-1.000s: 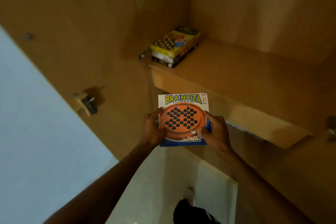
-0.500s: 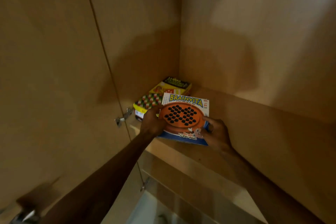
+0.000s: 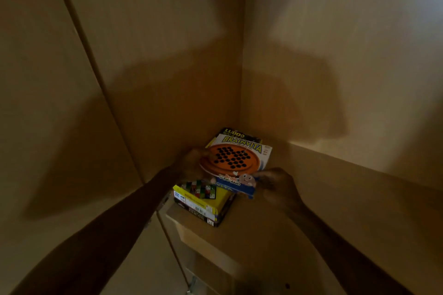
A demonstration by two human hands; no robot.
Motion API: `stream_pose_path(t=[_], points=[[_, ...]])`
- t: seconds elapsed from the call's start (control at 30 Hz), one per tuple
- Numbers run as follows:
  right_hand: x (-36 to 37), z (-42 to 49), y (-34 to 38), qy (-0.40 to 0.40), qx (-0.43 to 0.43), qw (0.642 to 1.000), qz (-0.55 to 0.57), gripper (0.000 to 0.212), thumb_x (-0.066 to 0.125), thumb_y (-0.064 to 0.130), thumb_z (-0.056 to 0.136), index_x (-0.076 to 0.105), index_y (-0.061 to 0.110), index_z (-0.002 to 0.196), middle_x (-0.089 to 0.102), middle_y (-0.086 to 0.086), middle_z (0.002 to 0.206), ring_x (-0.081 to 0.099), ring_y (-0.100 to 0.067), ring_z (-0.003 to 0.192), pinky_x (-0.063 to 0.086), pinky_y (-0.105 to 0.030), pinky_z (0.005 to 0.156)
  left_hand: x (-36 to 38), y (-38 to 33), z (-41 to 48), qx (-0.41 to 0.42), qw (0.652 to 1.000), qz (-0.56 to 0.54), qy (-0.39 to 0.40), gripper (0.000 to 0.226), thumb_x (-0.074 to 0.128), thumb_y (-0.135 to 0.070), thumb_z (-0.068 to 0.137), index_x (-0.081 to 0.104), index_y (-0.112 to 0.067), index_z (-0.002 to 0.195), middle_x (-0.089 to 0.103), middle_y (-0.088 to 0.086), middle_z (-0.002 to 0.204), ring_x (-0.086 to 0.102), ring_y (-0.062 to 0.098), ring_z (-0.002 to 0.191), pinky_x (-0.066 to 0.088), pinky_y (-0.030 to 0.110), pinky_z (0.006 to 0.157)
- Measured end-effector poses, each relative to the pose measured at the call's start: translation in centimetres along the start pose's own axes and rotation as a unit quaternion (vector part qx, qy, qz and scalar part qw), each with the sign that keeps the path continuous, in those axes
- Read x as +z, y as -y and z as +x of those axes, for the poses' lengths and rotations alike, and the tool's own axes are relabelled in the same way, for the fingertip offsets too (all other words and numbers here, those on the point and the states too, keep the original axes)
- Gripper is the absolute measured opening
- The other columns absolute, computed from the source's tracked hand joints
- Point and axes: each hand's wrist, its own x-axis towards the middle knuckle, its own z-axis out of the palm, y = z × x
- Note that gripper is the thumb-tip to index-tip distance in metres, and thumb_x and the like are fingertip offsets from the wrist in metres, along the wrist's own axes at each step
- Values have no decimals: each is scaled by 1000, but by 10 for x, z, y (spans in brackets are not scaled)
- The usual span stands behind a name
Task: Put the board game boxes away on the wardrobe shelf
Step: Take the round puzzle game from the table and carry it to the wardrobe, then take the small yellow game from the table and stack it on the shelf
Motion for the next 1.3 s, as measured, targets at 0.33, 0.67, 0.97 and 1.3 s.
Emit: stream_pose_path(t=[0.33,0.67,0.97,1.3], points=[[16,9,25,40,-63,997,37,35,69,-4,77,70,4,111,66,5,102,58,4,89,43,1,71,13,14,-10,57,947,269,-166,38,70,-4,81,68,-22,114,62,-1,122,58,10,102,53,25,83],[27,-60,13,67,-14,992,102,44,70,17,84,60,18,127,59,7,115,60,-7,102,51,-24,83,91,32,-103,17,943,23,-332,19,67,-12,86,72,-23,102,71,-4,101,66,11,88,53,30,76],[73,-218,25,230,29,950,207,40,68,14,84,62,20,122,68,6,113,64,-1,98,54,-22,84,210,72,-324,-169,870,-104,-451,22,68,-24,87,68,-24,109,71,-9,100,66,6,93,49,17,76],[142,-400,99,487,-72,856,160,43,68,17,83,61,18,125,68,6,108,64,-3,95,48,-12,80,339,75,-570,-287,706,-214,-611,34,67,-39,74,69,-28,106,73,-10,101,65,-3,90,48,33,91]])
